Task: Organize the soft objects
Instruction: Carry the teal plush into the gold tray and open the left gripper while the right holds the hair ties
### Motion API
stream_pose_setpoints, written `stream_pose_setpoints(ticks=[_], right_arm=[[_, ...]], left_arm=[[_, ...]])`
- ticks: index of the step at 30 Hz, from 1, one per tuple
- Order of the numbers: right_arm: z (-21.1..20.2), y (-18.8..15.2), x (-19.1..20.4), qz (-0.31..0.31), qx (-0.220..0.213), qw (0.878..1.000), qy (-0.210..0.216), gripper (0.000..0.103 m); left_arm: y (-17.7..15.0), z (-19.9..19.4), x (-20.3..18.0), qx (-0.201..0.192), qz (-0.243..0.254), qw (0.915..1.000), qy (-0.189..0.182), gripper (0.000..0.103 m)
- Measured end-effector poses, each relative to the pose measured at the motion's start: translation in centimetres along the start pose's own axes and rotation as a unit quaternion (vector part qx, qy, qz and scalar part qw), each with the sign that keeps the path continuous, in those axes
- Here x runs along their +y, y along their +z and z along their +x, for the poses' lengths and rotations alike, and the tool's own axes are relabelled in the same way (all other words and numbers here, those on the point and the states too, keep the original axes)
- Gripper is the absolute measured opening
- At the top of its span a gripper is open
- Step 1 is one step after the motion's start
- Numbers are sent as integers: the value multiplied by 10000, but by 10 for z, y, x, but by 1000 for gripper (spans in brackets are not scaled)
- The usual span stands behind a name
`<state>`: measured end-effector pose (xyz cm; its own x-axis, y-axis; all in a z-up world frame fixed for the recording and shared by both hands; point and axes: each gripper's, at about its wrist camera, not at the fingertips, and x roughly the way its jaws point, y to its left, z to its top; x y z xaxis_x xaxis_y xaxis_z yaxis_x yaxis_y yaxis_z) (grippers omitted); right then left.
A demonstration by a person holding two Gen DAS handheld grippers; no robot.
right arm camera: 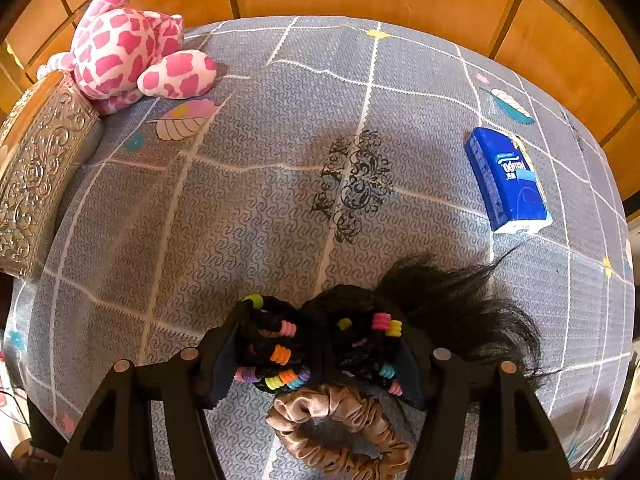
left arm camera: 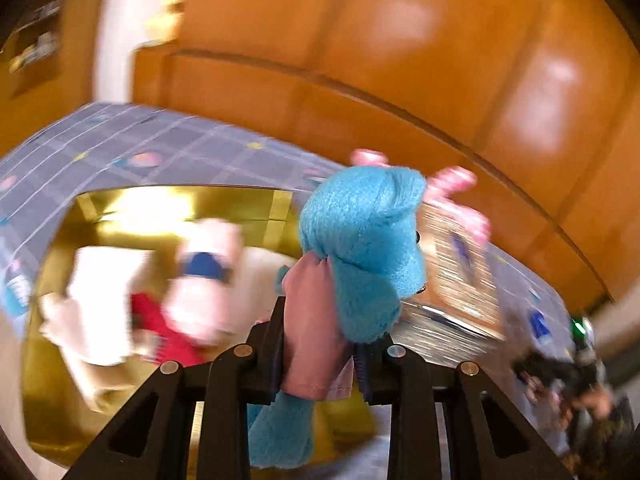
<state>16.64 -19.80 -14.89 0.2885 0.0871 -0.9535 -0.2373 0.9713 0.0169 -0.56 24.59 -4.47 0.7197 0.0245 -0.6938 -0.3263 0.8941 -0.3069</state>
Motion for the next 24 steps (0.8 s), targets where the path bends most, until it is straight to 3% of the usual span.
stream_pose_setpoints(ticks=[6, 9, 10, 13, 24], right_arm=[[-2, -3, 5, -50, -43, 10000, -36, 64], [-2, -3, 8, -65, -57, 10000, -47, 63], [-3, -4, 8, -64, -60, 10000, -48, 63], [-3, -3, 8, -54, -78, 9999, -38, 62], [-8, 6, -6, 157, -161, 9997, 15, 53]], left_arm=[[11, 22, 65, 105, -536, 9938, 966, 31], [12, 28, 78, 98, -455, 9887, 1424, 34], [11, 26, 78, 23, -415, 9877, 1504, 40], [8, 20, 76, -94, -404, 9890, 1421, 58], [-9, -9, 37, -364, 136, 9909, 1292, 66]])
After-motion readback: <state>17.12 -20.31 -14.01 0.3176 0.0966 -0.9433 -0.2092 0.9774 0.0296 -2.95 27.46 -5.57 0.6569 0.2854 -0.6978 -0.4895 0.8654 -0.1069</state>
